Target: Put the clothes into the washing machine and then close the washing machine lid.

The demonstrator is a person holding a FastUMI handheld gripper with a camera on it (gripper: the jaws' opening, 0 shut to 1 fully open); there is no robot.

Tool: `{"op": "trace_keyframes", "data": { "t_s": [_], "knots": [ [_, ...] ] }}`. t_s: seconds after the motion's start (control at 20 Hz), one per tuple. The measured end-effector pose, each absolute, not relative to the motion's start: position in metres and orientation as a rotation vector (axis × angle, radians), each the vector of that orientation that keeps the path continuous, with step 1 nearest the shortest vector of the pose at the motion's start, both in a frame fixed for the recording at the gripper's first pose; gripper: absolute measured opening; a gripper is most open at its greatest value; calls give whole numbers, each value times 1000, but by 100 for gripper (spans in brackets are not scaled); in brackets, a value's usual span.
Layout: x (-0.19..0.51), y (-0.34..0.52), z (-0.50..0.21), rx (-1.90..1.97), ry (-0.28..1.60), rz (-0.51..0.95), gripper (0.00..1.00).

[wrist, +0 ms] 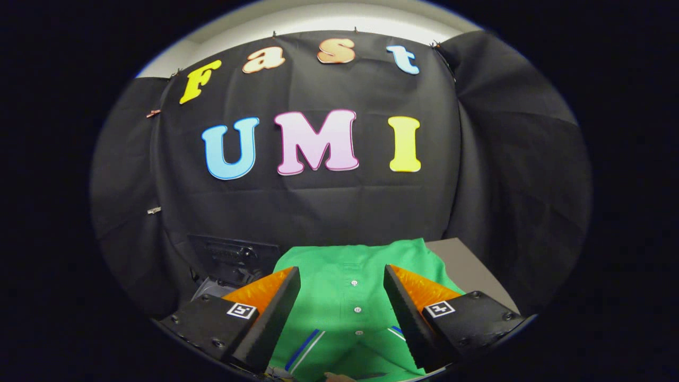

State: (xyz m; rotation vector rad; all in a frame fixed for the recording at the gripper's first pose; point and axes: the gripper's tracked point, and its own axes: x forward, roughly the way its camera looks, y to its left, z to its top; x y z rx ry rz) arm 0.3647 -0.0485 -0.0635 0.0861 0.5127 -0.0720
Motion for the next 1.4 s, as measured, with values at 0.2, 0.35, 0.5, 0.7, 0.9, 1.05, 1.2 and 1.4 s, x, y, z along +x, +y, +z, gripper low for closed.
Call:
{"op": "trace_keyframes", "data": {
  "t_s": [0.2,0.35,0.5,0.7,0.9,1.05,1.2,1.4],
  "knots": [
    [387,-54,-90,105,611,-95,99],
    [394,-58,-115,72,698,-110,99],
    [394,-61,-134,43,780,-112,100],
    [394,-66,-154,38,864,-132,99],
    [397,-67,-157,64,894,-141,99],
    [401,-63,-161,68,915,-101,74],
    [403,-64,-161,113,938,-101,26],
    [399,-65,-158,106,906,-100,5]
  ]
}}
